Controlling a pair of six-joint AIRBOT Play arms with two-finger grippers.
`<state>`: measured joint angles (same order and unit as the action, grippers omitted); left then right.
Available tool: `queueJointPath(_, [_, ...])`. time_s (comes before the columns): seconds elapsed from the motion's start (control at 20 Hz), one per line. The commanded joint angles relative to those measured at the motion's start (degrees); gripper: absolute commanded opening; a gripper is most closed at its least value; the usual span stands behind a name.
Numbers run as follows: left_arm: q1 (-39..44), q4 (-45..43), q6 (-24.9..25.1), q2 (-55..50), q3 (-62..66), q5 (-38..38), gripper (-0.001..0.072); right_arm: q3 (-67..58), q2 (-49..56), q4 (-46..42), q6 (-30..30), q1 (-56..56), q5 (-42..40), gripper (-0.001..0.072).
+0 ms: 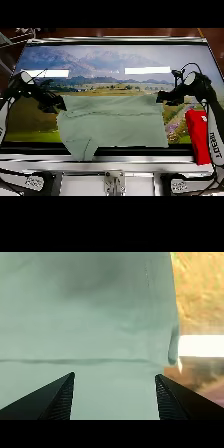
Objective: Fold the shirts.
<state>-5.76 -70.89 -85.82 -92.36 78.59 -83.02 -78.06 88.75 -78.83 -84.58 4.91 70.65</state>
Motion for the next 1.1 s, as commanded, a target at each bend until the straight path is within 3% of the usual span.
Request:
queueJointPath(0.0, [-5.40, 0.44, 1.62, 7.80, -8.11, -3.89, 0.0577, -1.75, -5.90, -9.25, 2.40, 3.96, 11.76, 0.0621])
queueJointPath(0.3, [-14.27, 10.05, 9.60, 29.38, -44.61, 0.72, 0.0574, 7.96, -14.19, 0.83, 4.20, 21.42, 14.51, 0.0621])
queueJointPath(0.4, [-14.25, 10.08, 8.81, 32.59, -50.49, 4.79, 0.0564, 10.29, -14.38, 3.37, 4.98, 23.39, 14.34, 0.0621])
queueJointPath(0.8, [-13.29, 15.37, 8.92, 32.04, -55.87, 14.67, 0.0519, 14.16, -14.34, 3.93, 5.79, 23.47, 11.30, 0.0621])
queueJointPath(1.05, [-6.43, 18.36, 8.92, 26.18, -55.87, 19.58, 0.0515, 14.16, -14.34, 3.96, 5.79, 23.47, 11.72, 0.0621])
